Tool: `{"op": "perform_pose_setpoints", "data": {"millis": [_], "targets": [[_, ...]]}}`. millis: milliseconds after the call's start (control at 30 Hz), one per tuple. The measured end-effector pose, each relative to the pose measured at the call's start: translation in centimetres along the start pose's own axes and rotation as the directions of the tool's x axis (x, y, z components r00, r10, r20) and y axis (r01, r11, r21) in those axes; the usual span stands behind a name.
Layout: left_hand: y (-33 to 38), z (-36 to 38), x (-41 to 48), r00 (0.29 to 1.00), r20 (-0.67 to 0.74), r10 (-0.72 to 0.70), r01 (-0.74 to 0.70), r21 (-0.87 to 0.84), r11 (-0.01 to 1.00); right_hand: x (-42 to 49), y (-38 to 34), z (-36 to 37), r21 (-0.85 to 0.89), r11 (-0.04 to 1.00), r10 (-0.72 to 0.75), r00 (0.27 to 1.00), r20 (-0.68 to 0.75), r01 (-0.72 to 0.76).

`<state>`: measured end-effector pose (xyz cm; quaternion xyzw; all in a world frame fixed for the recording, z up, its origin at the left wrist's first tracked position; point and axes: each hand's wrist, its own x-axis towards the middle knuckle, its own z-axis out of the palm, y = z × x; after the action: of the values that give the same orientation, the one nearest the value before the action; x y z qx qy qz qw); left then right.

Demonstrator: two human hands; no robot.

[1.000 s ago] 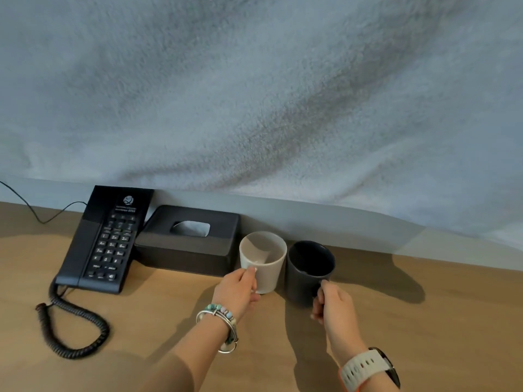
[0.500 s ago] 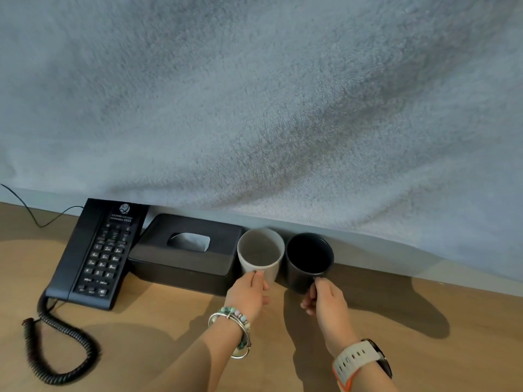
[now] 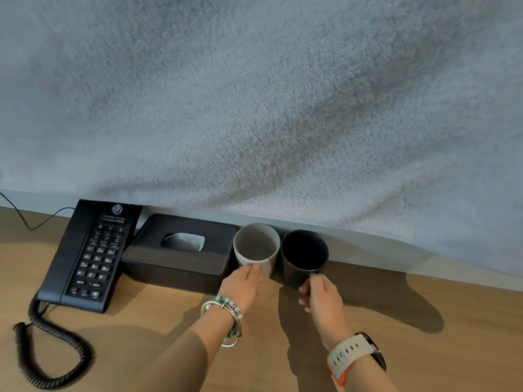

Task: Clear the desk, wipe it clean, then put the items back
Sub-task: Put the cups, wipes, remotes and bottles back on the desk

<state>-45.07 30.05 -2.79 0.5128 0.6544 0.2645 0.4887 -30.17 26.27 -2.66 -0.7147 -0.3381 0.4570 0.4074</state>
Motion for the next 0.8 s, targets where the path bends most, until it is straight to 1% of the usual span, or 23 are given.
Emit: {"op": "perform_pose_setpoints", "data": {"millis": [67,133,200,233,267,333,400,500,567,633,800], "targets": [[0.2,-0.3,-0.6,0.999,-0.023,0.023,-0.021,0.089,0.996,-0.2,-0.2,-0.2,-0.048,0.998,-0.041,0.999,-0.021,0.04],[0.6,-0.8,-1.4,0.997,-0.047,0.065,-0.054,0.204,0.978,-0.8,-0.7,-0.5,-0.135,0.984,-0.128,0.988,-0.091,0.115],[1.1,-1.8,-2.5,0.99,-0.072,0.125,-0.099,0.29,0.952,-1.7,-1.4,-0.8,-0.277,0.941,-0.253,0.949,-0.189,0.196],[1.5,-2.4,-3.1,0.983,-0.086,0.163,-0.128,0.319,0.939,-2.3,-1.8,-0.9,-0.362,0.899,-0.337,0.917,-0.213,0.246],[1.9,-3.1,-3.8,0.974,-0.101,0.204,-0.157,0.351,0.923,-3.0,-2.5,-0.9,-0.436,0.849,-0.418,0.884,-0.208,0.299],[2.8,-4.9,-5.3,0.949,-0.125,0.291,-0.204,0.461,0.863,-4.5,-4.0,-0.2,-0.526,0.74,-0.553,0.825,-0.118,0.42],[3.5,-7.1,-6.8,0.913,-0.149,0.379,-0.222,0.598,0.77,-5.8,-5.5,1.1,-0.591,0.619,-0.633,0.774,0.014,0.516],[3.6,-10.9,-8.8,0.841,-0.202,0.501,-0.184,0.765,0.617,-7.6,-7.5,4.2,-0.653,0.463,-0.676,0.715,0.177,0.599],[3.2,-13.9,-10.1,0.814,-0.223,0.536,-0.138,0.822,0.552,-9.0,-8.5,6.8,-0.659,0.389,-0.672,0.687,0.275,0.644],[2.4,-17.0,-11.3,0.804,-0.246,0.541,-0.101,0.84,0.533,-10.5,-9.5,9.6,-0.646,0.316,-0.67,0.646,0.367,0.695],[-1.0,-26.3,-14.9,0.772,-0.345,0.534,0.009,0.846,0.534,-15.4,-12.8,18.0,-0.542,0.176,-0.67,0.503,0.546,0.822]]}}
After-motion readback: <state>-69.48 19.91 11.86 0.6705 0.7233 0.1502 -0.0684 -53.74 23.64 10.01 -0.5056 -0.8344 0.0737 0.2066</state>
